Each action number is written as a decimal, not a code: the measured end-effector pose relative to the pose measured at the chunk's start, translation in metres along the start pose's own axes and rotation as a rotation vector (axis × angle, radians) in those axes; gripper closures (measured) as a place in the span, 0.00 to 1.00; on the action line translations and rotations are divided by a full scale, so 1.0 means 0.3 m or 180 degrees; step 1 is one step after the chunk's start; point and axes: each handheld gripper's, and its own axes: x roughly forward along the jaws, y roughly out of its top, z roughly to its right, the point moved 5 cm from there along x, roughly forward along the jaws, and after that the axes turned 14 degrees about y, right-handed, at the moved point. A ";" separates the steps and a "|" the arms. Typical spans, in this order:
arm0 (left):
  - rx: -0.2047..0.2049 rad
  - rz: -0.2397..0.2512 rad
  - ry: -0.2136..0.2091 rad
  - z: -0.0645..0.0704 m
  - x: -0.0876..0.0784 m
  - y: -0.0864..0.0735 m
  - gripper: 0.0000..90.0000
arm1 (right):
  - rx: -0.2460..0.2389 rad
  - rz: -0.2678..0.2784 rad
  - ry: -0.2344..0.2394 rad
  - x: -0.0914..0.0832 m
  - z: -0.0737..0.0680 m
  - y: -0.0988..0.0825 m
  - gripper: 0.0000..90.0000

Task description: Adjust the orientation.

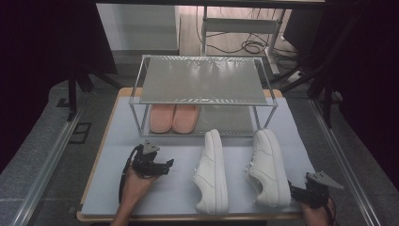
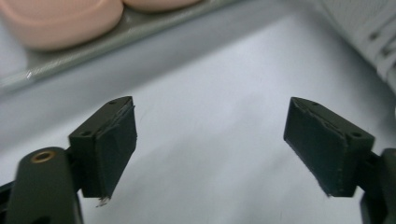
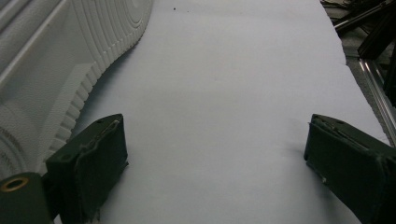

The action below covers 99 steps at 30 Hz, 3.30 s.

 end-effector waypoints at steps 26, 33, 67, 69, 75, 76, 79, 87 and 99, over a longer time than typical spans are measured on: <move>-0.0091 -0.0176 0.0266 -0.064 -0.071 -0.204 0.15 | 0.0022 -0.0034 0.0027 -0.012 -0.013 -0.004 0.05; -0.0085 -0.0177 0.0278 -0.063 -0.071 -0.204 0.15 | 0.0132 -0.0049 0.0083 -0.033 -0.017 0.011 0.04; -0.0085 -0.0171 0.0284 -0.063 -0.070 -0.205 0.15 | -0.0070 -0.0193 0.0440 -0.116 -0.109 0.219 1.00; -0.0086 -0.0170 0.0283 -0.063 -0.070 -0.205 0.15 | -0.0090 -0.0197 0.0445 -0.119 -0.114 0.227 1.00; -0.0087 -0.0169 0.0284 -0.063 -0.070 -0.205 0.15 | -0.0190 -0.0202 0.0504 -0.132 -0.149 0.266 1.00; -0.0088 -0.0169 0.0284 -0.063 -0.070 -0.205 0.15 | -0.0213 -0.0212 0.0538 -0.135 -0.160 0.277 1.00; -0.0088 -0.0170 0.0283 -0.063 -0.070 -0.205 0.15 | -0.0249 -0.0220 0.0564 -0.137 -0.174 0.291 1.00; -0.0086 -0.0168 0.0283 -0.064 -0.071 -0.205 0.15 | -0.0366 -0.0275 0.0688 -0.117 -0.226 0.329 1.00; -0.0090 -0.0162 0.0281 -0.064 -0.071 -0.206 0.16 | -0.0370 -0.0335 0.0746 -0.080 -0.237 0.322 1.00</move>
